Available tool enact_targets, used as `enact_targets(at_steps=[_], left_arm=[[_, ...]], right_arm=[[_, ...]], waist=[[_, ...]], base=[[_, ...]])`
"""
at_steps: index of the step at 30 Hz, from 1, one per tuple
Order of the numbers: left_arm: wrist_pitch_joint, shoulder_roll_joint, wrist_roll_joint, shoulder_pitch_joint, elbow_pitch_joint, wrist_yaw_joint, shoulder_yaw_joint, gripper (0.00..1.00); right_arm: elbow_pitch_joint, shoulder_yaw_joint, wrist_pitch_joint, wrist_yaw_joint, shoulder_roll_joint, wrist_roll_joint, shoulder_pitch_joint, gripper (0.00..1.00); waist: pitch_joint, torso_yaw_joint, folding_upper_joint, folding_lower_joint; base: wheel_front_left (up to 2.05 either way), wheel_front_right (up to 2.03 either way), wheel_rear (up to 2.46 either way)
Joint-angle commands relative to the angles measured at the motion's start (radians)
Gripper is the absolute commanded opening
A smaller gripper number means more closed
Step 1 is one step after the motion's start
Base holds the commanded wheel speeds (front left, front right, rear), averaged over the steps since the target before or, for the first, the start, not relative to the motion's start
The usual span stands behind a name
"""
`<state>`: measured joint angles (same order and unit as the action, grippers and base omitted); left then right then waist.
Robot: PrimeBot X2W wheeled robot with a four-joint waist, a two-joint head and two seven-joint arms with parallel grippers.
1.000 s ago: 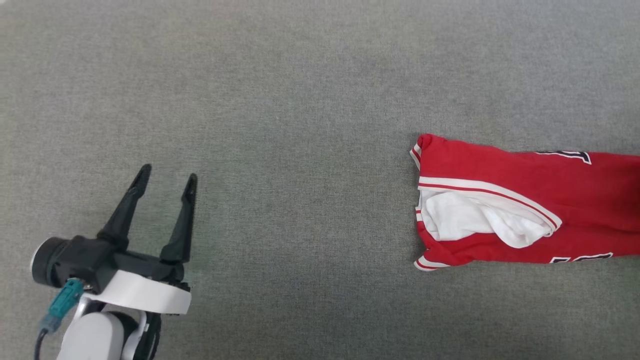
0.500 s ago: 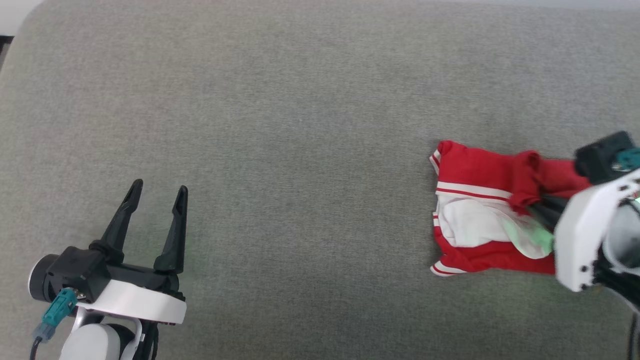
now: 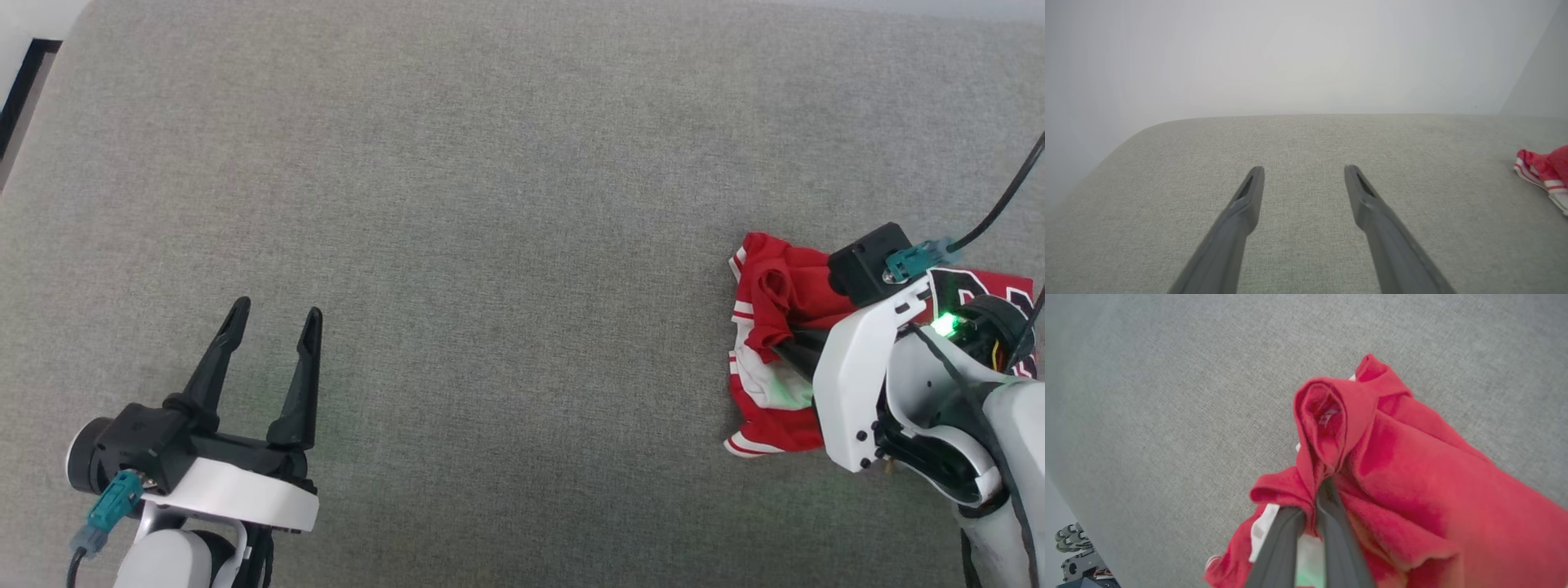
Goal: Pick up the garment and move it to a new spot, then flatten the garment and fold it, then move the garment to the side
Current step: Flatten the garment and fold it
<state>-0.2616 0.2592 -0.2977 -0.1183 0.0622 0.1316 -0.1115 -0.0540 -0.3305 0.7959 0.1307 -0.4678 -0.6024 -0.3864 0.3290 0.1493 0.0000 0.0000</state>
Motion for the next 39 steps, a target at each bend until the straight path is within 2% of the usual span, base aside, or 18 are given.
enact_targets(at_steps=[1,2,3,4,5,6,13,18,22,25,30,34,39], left_arm=[[-0.004,0.0,-0.005,-0.008,0.005,-0.003,-0.002,1.0],[-0.004,-0.001,-0.009,-0.007,0.007,-0.003,-0.002,1.0],[-0.004,-0.005,-0.016,-0.006,0.009,-0.003,0.002,1.0],[-0.004,-0.007,-0.021,-0.006,0.009,-0.003,0.005,1.0],[-0.004,-0.007,-0.024,-0.004,0.01,-0.003,0.008,1.0],[-0.004,-0.005,-0.026,-0.001,0.012,-0.003,0.01,1.0],[-0.004,0.009,-0.034,0.025,0.025,-0.003,0.02,1.0],[-0.004,0.006,-0.044,0.038,0.028,-0.003,0.019,1.0],[-0.004,0.004,-0.047,0.044,0.044,-0.003,0.01,1.0],[-0.004,0.005,-0.059,0.041,0.076,-0.003,-0.002,1.0],[-0.004,0.005,-0.072,0.042,0.113,-0.003,-0.01,1.0],[-0.004,0.001,-0.077,0.044,0.125,-0.003,-0.007,1.0],[-0.004,0.003,-0.082,0.06,0.117,-0.003,0.005,1.0]], right_arm=[[0.021,-0.01,-0.021,0.0,-0.004,0.001,-0.012,0.0],[0.036,-0.014,-0.031,0.0,-0.005,0.001,-0.011,0.08],[0.049,-0.018,-0.04,0.0,-0.005,-0.002,-0.01,0.22],[0.059,-0.02,-0.052,0.0,-0.003,-0.006,-0.009,0.41],[0.067,-0.02,-0.066,0.0,-0.001,-0.008,-0.01,0.76],[0.075,-0.021,-0.077,0.0,-0.001,-0.012,-0.01,1.0],[0.07,0.011,-0.139,0.0,-0.023,-0.052,-0.001,1.0],[0.091,0.099,-0.191,0.0,-0.039,-0.083,0.006,1.0],[0.118,0.13,-0.248,0.0,-0.046,-0.079,0.011,1.0],[0.162,0.127,-0.334,0.0,-0.061,-0.09,0.03,1.0],[0.245,0.116,-0.562,0.0,-0.077,-0.077,0.04,1.0],[0.312,0.107,-0.777,0.0,-0.064,-0.042,0.061,1.0],[0.362,0.101,-0.956,0.0,-0.045,0.003,0.097,1.0]], waist=[[-0.002,0.002,0.0,0.0],[-0.004,0.002,0.0,0.0],[-0.007,0.001,0.0,0.0],[-0.011,0.0,0.0,0.0],[-0.015,-0.002,0.0,0.0],[-0.021,-0.005,0.0,0.0],[-0.065,-0.035,0.0,0.0],[-0.107,-0.061,0.0,0.0],[-0.125,-0.073,0.0,0.0],[-0.141,-0.083,0.0,0.0],[-0.163,-0.099,0.0,0.0],[-0.179,-0.104,0.0,0.0],[-0.201,-0.106,0.0,0.0]], base=[[0.0,0.0,0.0],[0.0,0.0,0.0],[0.0,0.0,0.0],[0.0,0.0,0.0],[0.0,0.0,0.0],[0.0,0.0,0.0],[0.0,0.0,0.0],[0.0,0.0,0.0],[0.0,0.0,0.0],[0.0,0.0,0.0],[0.0,0.0,0.0],[0.0,0.0,0.0],[0.0,0.0,0.0]])
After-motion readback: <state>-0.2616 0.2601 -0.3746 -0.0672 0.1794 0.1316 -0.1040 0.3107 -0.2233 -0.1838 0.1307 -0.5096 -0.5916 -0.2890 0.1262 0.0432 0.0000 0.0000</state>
